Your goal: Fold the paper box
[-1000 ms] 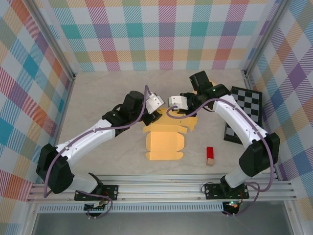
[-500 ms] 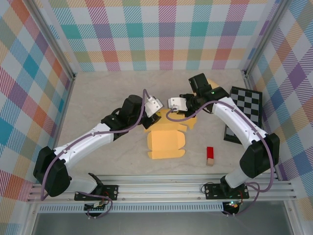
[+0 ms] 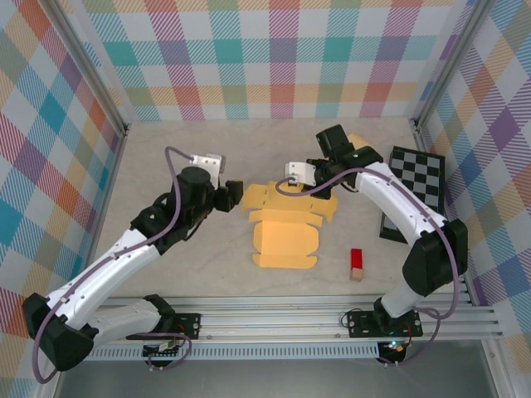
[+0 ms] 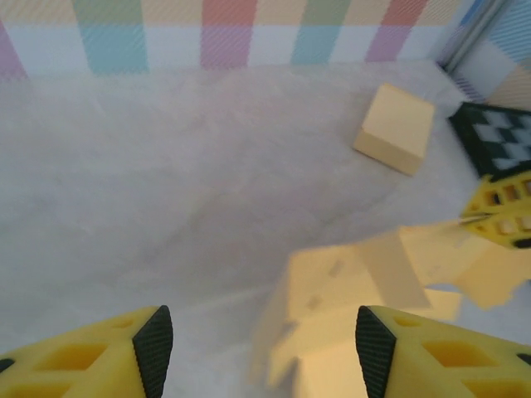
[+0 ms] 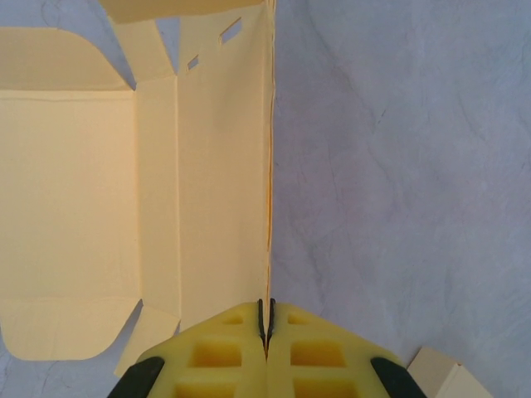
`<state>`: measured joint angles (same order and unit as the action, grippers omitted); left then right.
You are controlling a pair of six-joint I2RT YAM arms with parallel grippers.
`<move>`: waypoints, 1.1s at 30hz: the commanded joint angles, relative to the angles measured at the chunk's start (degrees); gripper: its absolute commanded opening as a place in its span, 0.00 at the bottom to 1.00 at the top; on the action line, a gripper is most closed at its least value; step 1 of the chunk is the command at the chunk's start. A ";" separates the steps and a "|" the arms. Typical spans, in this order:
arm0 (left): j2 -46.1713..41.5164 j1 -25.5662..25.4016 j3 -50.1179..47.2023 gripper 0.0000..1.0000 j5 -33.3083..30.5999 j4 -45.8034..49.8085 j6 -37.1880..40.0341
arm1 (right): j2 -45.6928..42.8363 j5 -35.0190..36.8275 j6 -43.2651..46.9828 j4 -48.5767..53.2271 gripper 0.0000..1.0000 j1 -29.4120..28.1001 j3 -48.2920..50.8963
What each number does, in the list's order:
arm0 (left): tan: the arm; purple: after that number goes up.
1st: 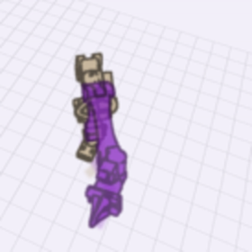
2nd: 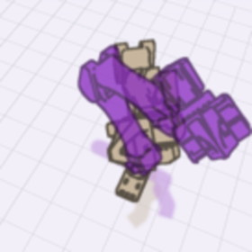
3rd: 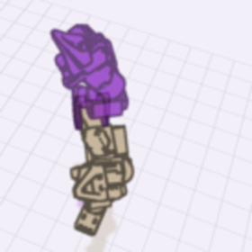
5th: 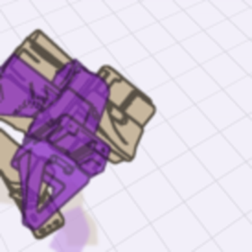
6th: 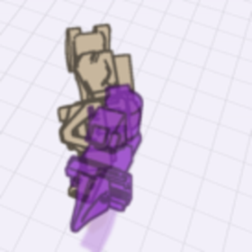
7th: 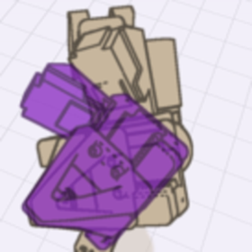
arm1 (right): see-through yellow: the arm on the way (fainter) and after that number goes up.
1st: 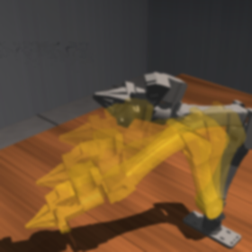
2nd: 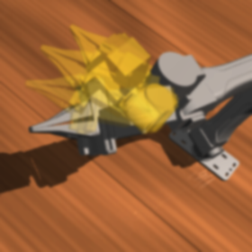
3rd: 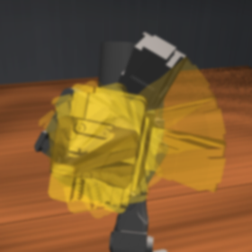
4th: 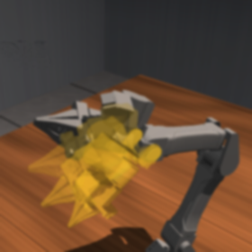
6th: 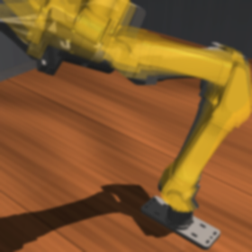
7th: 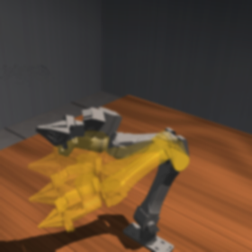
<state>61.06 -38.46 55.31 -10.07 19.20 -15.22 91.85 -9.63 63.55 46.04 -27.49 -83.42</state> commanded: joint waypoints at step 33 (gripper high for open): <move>34.08 -0.93 2.46 0.53 9.38 -12.86 -18.38 | 2.27 0.03 -11.07 -6.87 0.00 -0.29 4.39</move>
<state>94.39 -38.94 55.53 -2.31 5.74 -29.02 93.84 -9.04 54.81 41.89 -27.49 -79.35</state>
